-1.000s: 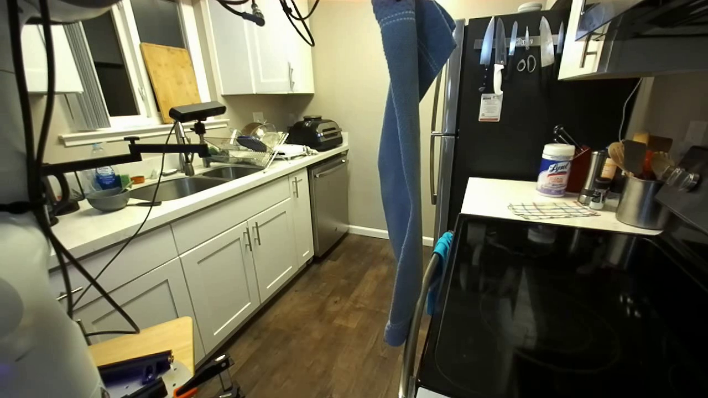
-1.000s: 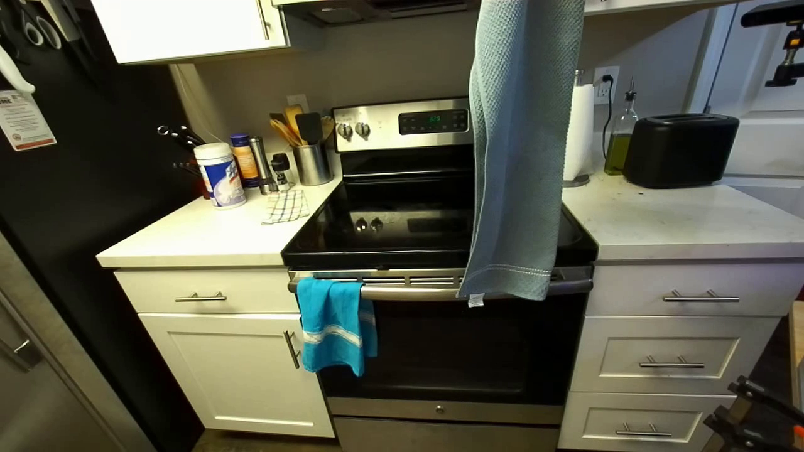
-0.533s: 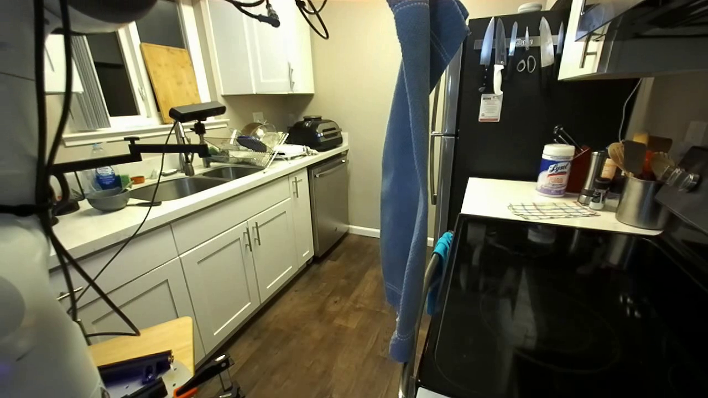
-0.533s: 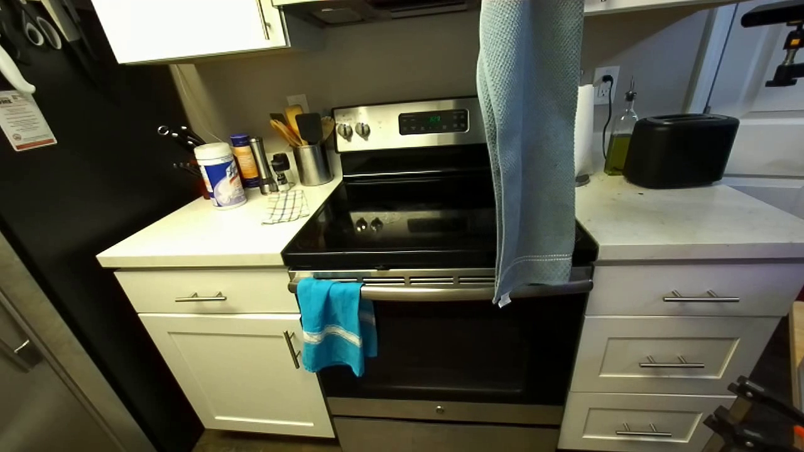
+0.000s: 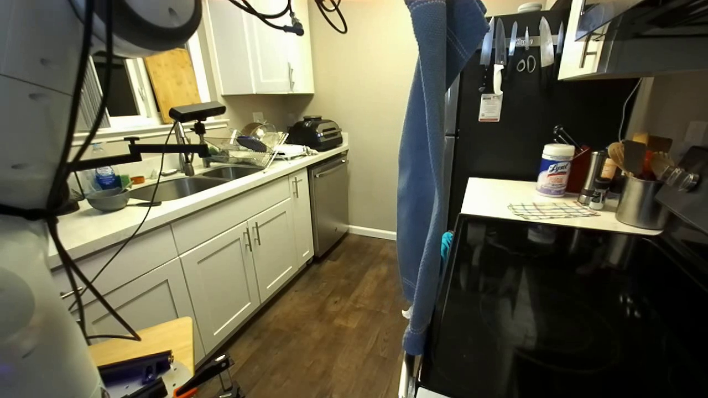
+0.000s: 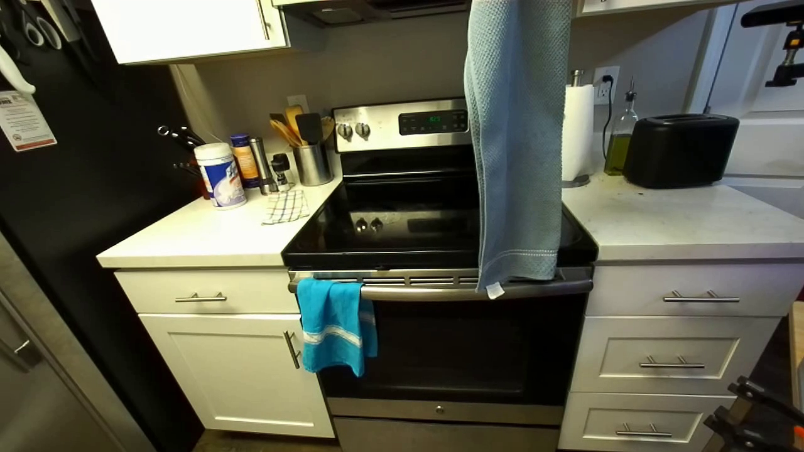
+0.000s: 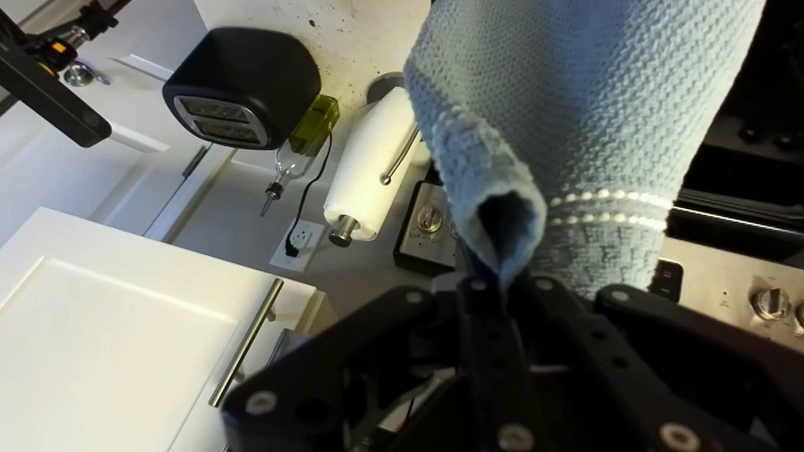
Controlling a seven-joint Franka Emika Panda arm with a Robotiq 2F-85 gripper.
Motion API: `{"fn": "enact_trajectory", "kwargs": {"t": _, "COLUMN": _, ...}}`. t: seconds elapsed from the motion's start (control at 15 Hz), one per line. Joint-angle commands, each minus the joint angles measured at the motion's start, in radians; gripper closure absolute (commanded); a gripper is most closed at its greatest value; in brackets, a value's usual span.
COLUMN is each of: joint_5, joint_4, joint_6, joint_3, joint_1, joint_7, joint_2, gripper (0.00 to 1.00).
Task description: Hang the light blue towel on the handle of the oven.
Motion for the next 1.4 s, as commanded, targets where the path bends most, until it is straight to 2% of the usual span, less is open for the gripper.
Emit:
{"fn": "enact_trajectory", "kwargs": {"t": 0.0, "joint_5": -0.015, "joint_4": 0.096, "joint_6": -0.053, "joint_3": -0.009, "joint_1": 0.011, "joint_7": -0.051, "joint_2": 0.045, "gripper": 0.99}}
{"fn": "enact_trajectory", "kwargs": {"t": 0.4, "joint_5": 0.01, "joint_4": 0.169, "joint_6": -0.09, "joint_3": -0.004, "joint_1": 0.001, "joint_7": -0.027, "joint_2": 0.091, "gripper": 0.99}}
{"fn": "enact_trajectory", "kwargs": {"t": 1.27, "joint_5": 0.03, "joint_4": 0.201, "joint_6": -0.101, "joint_3": 0.0, "joint_1": -0.024, "joint_7": -0.027, "joint_2": 0.204, "gripper": 0.99}}
{"fn": "enact_trajectory", "kwargs": {"t": 1.33, "joint_5": 0.065, "joint_4": 0.269, "joint_6": -0.118, "joint_3": -0.072, "joint_1": 0.008, "joint_7": -0.062, "joint_2": 0.246, "gripper": 0.99}}
